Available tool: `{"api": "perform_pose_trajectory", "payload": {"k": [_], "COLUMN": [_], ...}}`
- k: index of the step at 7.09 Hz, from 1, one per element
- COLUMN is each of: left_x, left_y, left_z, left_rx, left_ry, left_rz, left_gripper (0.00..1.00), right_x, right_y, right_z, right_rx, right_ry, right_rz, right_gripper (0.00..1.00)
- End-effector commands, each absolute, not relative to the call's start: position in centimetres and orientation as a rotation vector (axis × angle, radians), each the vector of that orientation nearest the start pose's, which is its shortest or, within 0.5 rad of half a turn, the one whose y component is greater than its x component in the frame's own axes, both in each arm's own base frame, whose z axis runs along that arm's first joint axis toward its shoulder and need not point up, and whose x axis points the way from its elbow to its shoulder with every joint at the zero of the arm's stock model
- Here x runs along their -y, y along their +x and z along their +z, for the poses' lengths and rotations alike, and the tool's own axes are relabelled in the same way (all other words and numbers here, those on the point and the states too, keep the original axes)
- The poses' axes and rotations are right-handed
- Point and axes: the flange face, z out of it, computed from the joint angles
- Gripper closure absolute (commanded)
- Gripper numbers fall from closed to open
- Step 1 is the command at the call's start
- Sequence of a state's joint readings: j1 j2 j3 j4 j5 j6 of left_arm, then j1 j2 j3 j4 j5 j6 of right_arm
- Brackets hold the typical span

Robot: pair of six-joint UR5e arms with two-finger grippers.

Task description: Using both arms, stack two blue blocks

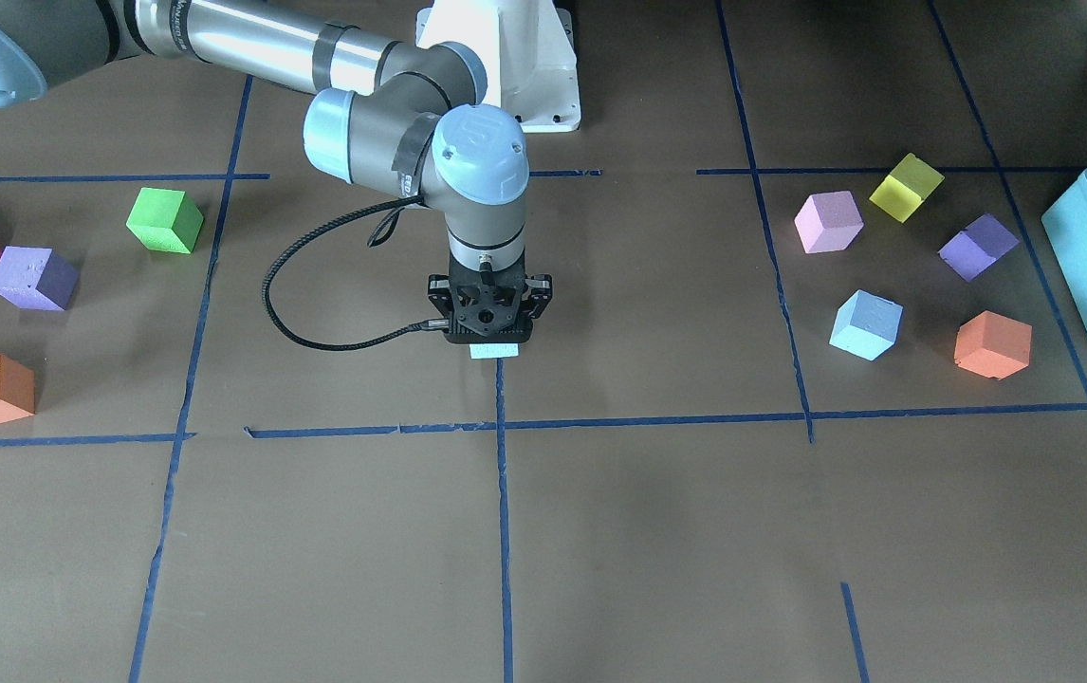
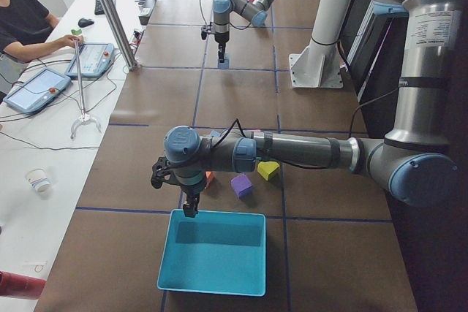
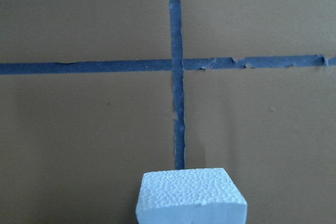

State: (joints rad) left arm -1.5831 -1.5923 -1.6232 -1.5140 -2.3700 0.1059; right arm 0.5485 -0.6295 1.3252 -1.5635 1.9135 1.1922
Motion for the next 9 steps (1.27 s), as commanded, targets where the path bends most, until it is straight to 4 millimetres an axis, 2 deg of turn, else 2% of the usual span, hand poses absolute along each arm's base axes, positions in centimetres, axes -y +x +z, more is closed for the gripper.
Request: {"api": "perform_pose_trajectory", "payload": {"k": [1, 2, 3, 5, 6, 7, 8, 9], "left_x": [50.0, 50.0, 50.0, 50.1, 50.3, 50.4, 50.5, 51.0], "left_y": [-6.8, -6.8, -6.8, -6.8, -6.8, -6.8, -6.7, -4.9], "left_z": [62.6, 62.7, 62.7, 62.5, 61.9, 59.6, 58.4, 57.2], "left_rx": [-0.797, -0.797, -0.797, -0.797, -0.796, -0.794, -0.797, -0.799], "left_ry": [0.063, 0.062, 0.062, 0.065, 0.077, 0.119, 0.123, 0.125], "left_rz": [0.095, 0.095, 0.095, 0.096, 0.1, 0.115, 0.078, 0.085], "left_gripper": [0.0, 0.0, 0.0, 0.0, 0.0, 0.0, 0.0, 0.0], "right_x": [48.9, 48.8, 48.8, 48.8, 49.2, 50.8, 51.9, 52.3], "right_y": [-62.7, -62.8, -62.8, -62.8, -62.2, -59.9, -56.4, -52.4], "right_z": [17.0, 17.3, 17.2, 16.7, 15.8, 14.5, 12.6, 10.3], "right_rx": [0.776, 0.773, 0.775, 0.804, 0.826, 0.846, 0.875, 0.879], "right_ry": [0.021, 0.021, 0.019, 0.032, 0.046, 0.062, 0.059, 0.069], "right_rz": [0.03, 0.026, 0.03, 0.027, 0.031, 0.053, 0.075, 0.103], "right_gripper": [0.7, 0.19, 0.01, 0.01, 0.01, 0.01, 0.01, 0.01]}}
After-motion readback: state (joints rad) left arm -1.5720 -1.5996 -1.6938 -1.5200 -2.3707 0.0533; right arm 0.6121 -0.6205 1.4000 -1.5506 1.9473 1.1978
